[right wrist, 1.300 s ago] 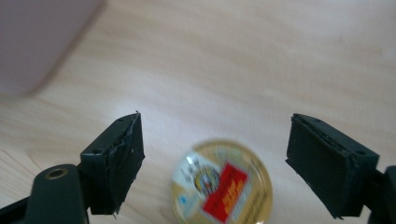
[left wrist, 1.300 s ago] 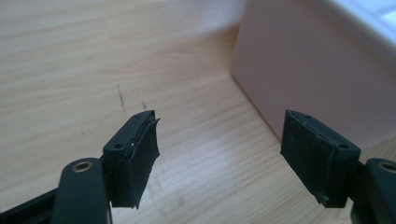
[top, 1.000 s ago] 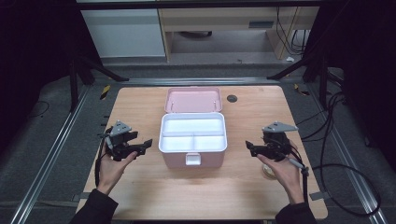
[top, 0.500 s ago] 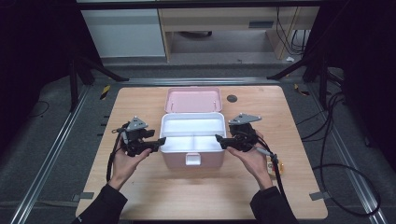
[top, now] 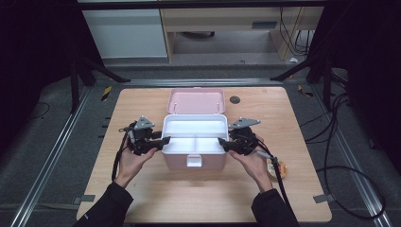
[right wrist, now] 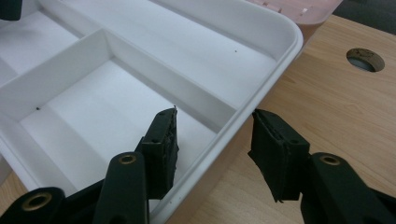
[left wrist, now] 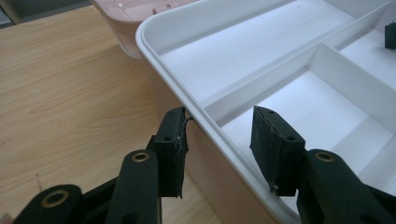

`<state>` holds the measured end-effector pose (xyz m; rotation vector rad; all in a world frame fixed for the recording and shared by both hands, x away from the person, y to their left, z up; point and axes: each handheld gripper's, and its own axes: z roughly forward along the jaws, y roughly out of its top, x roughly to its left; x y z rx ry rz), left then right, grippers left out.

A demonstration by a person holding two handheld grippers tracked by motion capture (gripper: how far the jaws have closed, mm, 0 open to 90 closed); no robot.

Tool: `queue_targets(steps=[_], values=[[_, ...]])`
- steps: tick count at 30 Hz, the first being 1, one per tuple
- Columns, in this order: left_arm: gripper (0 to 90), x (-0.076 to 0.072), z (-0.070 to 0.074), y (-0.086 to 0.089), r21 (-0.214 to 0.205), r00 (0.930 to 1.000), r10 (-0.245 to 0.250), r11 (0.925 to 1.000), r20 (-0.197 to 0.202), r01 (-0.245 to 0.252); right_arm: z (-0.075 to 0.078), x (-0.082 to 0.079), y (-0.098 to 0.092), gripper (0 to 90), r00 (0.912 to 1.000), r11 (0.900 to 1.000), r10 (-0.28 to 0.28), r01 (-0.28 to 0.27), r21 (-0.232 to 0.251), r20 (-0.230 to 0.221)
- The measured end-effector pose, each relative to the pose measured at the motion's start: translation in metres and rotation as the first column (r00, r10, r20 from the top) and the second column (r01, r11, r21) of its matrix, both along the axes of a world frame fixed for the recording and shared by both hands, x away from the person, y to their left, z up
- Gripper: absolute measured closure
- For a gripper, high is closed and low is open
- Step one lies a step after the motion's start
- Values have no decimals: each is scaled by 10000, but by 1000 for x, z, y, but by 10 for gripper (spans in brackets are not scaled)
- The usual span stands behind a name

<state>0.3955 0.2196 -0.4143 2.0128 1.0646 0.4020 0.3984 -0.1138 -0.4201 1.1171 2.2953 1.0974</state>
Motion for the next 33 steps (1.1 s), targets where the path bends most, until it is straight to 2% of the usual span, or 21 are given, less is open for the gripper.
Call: queue_targets(steps=[6,9,10,11,12,14,17,19,20,22,23,24,25,26,27,28,29,30,31,32,33], values=[[562,2,-1,0,-17,10000,-20,10000,51,20,-1,1,1,516,9999,9999,-136,136,97,22],[540,2,0,1,-3,9997,-161,9999,170,161,0,0,2,496,9998,9999,-117,118,-89,140],[540,2,2,3,24,9994,-244,9997,259,244,2,0,2,461,9996,9999,-89,92,-101,260],[494,2,10,6,34,9977,-350,9994,580,348,8,-1,1,411,9989,9999,-130,129,39,460],[473,2,10,6,34,9977,-350,9994,580,348,8,-1,1,411,9989,9999,-130,129,39,460],[462,2,20,10,101,9941,-491,9988,964,483,15,0,-2,384,9978,9998,-93,81,183,660],[426,5,34,13,275,9888,-914,9957,1178,888,25,4,-4,361,9962,9997,92,-110,205,865],[410,9,42,12,507,9805,-1445,9890,1335,1389,36,8,-6,364,9932,9993,353,-364,75,1107],[407,9,42,12,507,9805,-1445,9890,1335,1389,36,8,-6,364,9932,9993,353,-364,75,1107],[408,14,44,10,698,9745,-1835,9820,1293,1756,44,12,-6,356,9908,9983,586,-589,-10,1221],[419,16,46,9,676,9714,-2050,9779,1199,1980,50,16,-5,374,9886,9959,900,-878,-234,1208],[419,19,47,8,720,9682,-2258,9731,1074,2189,50,16,-5,374,9886,9959,900,-878,-234,1208],[412,23,48,5,1011,9614,-2544,9644,1045,2442,56,20,-3,387,9852,9914,1263,-1214,-481,1156],[426,23,48,5,1011,9614,-2544,9644,1045,2442,56,20,-3,387,9852,9914,1263,-1214,-481,1156],[430,28,49,3,1168,9536,-2900,9529,810,2799,61,24,-1,393,9821,9872,1481,-1396,-775,1164],[434,30,49,2,1264,9506,-3010,9486,759,2903,62,26,0,400,9797,9840,1676,-1594,-799,1101],[430,30,49,2,1264,9506,-3010,9486,759,2903,63,28,1,405,9779,9814,1820,-1742,-801,1029],[430,32,49,1,1342,9455,-3188,9418,657,3082,63,28,1,405,9779,9814,1820,-1742,-801,1029],[406,37,49,-2,1566,9342,-3547,9255,383,3449,65,31,4,406,9723,9729,2181,-2098,-977,836],[396,37,49,-2,1566,9342,-3547,9255,383,3449,65,31,4,406,9723,9729,2181,-2098,-977,836],[397,41,48,-4,1800,9213,-3886,9075,164,3796,66,34,8,405,9628,9601,2603,-2503,-1250,719]])
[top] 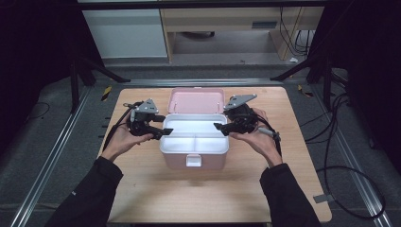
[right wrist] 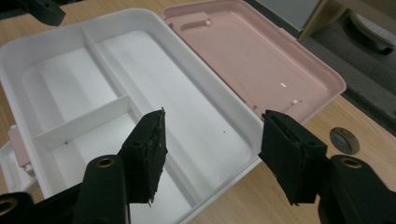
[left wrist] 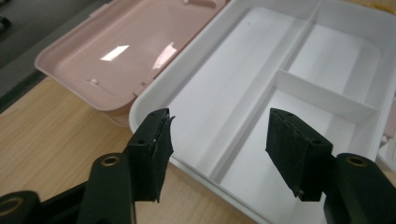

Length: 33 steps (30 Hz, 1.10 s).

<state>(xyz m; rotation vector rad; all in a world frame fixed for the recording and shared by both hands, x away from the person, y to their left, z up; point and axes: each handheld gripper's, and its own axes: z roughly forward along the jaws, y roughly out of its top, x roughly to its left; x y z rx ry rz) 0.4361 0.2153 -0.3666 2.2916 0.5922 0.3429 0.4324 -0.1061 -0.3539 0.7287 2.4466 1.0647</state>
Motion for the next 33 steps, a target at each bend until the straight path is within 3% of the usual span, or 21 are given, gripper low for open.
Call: queue_targets(steps=[3,5,7,8,13,14,17,18,19,20,21,22,23,25,29,30,31,32,33], values=[[421,3,0,-2,250,9991,-342,9991,-258,348,1,3,4,412,9997,9989,237,-239,-401,-53],[445,7,-1,-6,730,9969,-646,9950,-453,678,2,9,8,455,9979,9948,595,-613,-807,-254],[460,9,-1,-7,812,9963,-696,9940,-496,735,1,11,9,462,9964,9928,784,-811,-881,-337],[469,11,-1,-8,973,9957,-749,9920,-549,800,1,14,10,480,9920,9875,1129,-1182,-1041,-558],[508,17,-1,-10,1508,9901,-1150,9805,-803,1261,-3,22,9,524,9823,9728,1632,-1757,-1511,-919],[522,18,-2,-11,1932,9882,-1275,9708,-849,1418,-7,24,9,556,9761,9641,1861,-2034,-1707,-1122],[549,19,-2,-12,1995,9850,-1414,9670,-984,1588,-10,26,8,571,9680,9546,2084,-2324,-1863,-1395],[583,21,-2,-13,2067,9823,-1524,9631,-1089,1723,-14,27,7,594,9592,9443,2303,-2609,-2005,-1637],[594,21,-2,-13,2067,9823,-1524,9631,-1089,1723,-14,27,7,594,9592,9443,2303,-2609,-2005,-1637],[612,23,-3,-16,2225,9796,-1650,9568,-1151,1873,-18,29,7,619,9516,9349,2397,-2796,-2185,-1922],[628,23,-3,-16,2225,9796,-1650,9568,-1151,1873,-19,30,8,632,9473,9293,2459,-2906,-2279,-2055],[637,24,-6,-17,2242,9744,-1816,9521,-1325,2080,-21,30,8,645,9422,9237,2611,-3070,-2291,-2098],[647,24,-6,-17,2242,9744,-1816,9521,-1325,2080,-21,30,8,645,9422,9237,2611,-3070,-2291,-2098],[655,26,-7,-20,2446,9710,-1931,9436,-1409,2231,-22,31,10,684,9329,9125,2789,-3313,-2399,-2277],[695,29,-8,-26,2938,9654,-2096,9233,-1549,2476,-23,34,19,753,9186,8788,2941,-3684,-3032,-2638],[714,29,-9,-27,2977,9641,-2123,9208,-1592,2519,-23,36,21,785,9121,8656,2996,-3833,-3222,-2799],[714,29,-10,-28,3016,9629,-2160,9182,-1619,2567,-23,36,21,785,9121,8656,2996,-3833,-3222,-2799],[733,30,-11,-29,3045,9589,-2245,9137,-1737,2691,-24,38,22,805,9043,8579,3135,-4005,-3218,-2898],[741,30,-11,-29,3045,9589,-2245,9137,-1737,2691,-24,38,22,805,9043,8579,3135,-4005,-3218,-2898]])
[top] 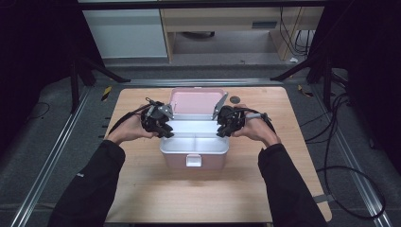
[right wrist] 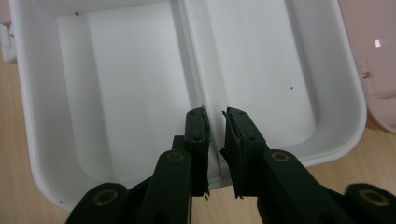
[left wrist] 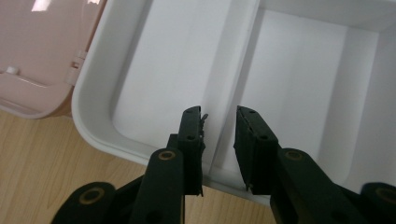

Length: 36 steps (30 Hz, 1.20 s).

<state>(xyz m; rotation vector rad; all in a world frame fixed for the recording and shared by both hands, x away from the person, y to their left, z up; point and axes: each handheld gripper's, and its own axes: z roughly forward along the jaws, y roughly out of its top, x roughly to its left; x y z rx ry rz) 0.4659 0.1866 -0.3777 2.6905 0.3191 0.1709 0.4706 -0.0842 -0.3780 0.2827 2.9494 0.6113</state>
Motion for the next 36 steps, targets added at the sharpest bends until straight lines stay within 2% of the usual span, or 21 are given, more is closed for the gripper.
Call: queue_targets(steps=[4,7,12,15,16,19,24,27,31,36], values=[[747,1,-3,-4,290,9999,-147,9995,-11,147,-3,2,4,836,9993,9990,353,-355,-263,-100],[790,4,-4,-4,188,9997,-168,9997,-156,171,-3,5,5,839,9987,9974,497,-503,-522,-122],[824,7,-4,-5,127,9989,-228,9996,-399,233,-3,13,4,833,9980,9965,593,-605,-583,-213],[841,10,-3,-8,453,9975,-425,9980,-559,450,-2,17,5,835,9977,9960,563,-587,-668,-379],[842,10,-3,-8,453,9975,-425,9980,-559,450,-2,17,5,837,9978,9960,559,-583,-675,-363],[838,13,-1,-12,898,9977,-604,9940,-313,630,-2,16,5,844,9980,9962,534,-557,-671,-349],[834,17,-2,-10,699,9968,-700,9949,-398,727,-3,14,4,851,9984,9969,465,-485,-624,-336],[830,22,0,-12,988,9956,-831,9913,-432,870,-3,13,5,860,9984,9973,397,-421,-607,-406],[832,25,0,-14,1139,9938,-966,9882,-547,1023,-3,13,4,866,9983,9979,370,-393,-510,-458],[839,25,2,-13,1094,9929,-1096,9874,-462,1141,0,12,4,874,9979,9978,397,-423,-516,-506]])
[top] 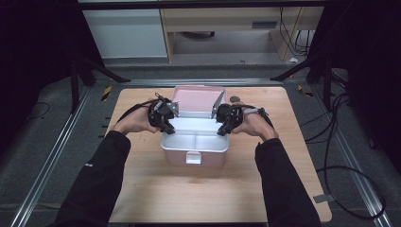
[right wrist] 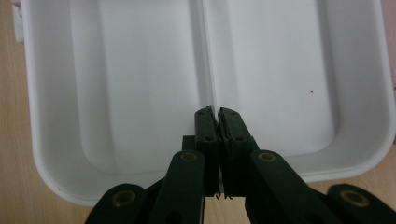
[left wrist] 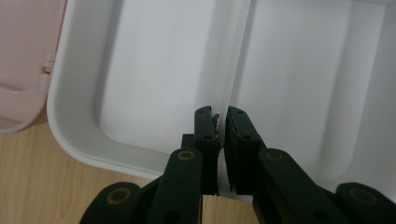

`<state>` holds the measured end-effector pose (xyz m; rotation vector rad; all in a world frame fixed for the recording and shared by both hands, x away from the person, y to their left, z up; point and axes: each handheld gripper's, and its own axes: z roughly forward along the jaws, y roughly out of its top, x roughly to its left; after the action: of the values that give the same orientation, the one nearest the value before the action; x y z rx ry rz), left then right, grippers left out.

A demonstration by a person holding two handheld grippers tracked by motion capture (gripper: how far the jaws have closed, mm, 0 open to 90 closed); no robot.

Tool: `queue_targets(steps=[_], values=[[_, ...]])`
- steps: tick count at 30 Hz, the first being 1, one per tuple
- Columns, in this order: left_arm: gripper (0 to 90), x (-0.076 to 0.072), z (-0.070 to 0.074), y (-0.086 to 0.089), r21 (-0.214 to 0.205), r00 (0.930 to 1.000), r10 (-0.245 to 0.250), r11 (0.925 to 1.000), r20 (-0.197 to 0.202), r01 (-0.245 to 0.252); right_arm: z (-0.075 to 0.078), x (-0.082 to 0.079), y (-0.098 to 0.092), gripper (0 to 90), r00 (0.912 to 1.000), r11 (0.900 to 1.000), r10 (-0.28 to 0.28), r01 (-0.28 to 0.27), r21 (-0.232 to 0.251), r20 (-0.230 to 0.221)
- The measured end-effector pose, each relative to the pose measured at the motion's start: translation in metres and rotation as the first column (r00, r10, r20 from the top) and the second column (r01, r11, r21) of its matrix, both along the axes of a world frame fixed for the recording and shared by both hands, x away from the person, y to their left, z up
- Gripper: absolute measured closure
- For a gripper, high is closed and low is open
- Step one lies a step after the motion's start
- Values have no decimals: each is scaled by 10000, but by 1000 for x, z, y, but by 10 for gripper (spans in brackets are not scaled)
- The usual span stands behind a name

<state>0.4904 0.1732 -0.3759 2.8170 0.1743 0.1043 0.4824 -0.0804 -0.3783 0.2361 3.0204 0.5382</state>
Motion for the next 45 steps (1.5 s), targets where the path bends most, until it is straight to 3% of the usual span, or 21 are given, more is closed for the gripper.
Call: queue_targets(steps=[6,14,15,18,21,25,27,36,42,45], values=[[855,-3,8,0,-3,9997,-165,9999,183,165,8,-1,0,874,9997,9999,100,-99,-52,233],[870,-15,36,-4,134,9973,-486,9988,550,479,35,-10,-1,871,9978,9998,164,-155,-151,648],[870,-21,45,-4,54,9966,-531,9986,636,529,44,-16,-2,871,9970,9998,165,-154,-148,755],[876,-28,53,-6,66,9956,-628,9980,689,625,53,-22,-4,870,9962,9997,191,-180,-137,851],[879,-46,66,-9,222,9922,-882,9960,886,866,67,-39,-5,868,9962,9998,114,-100,-168,862],[881,-59,72,-9,219,9914,-962,9953,882,946,74,-53,-7,869,9962,9999,95,-87,-96,865],[882,-73,76,-10,215,9904,-1061,9943,882,1046,78,-67,-8,872,9961,9999,172,-170,-31,867],[884,-113,76,-9,625,9896,-1155,9919,862,1104,71,-104,-5,879,9960,9988,490,-496,60,745],[885,-139,63,-4,570,9910,-1240,9910,505,1211,60,-132,-2,886,9960,9975,670,-681,164,596],[883,-153,50,-1,655,9930,-1157,9913,237,1140,46,-147,2,888,9961,9964,803,-812,225,378]])
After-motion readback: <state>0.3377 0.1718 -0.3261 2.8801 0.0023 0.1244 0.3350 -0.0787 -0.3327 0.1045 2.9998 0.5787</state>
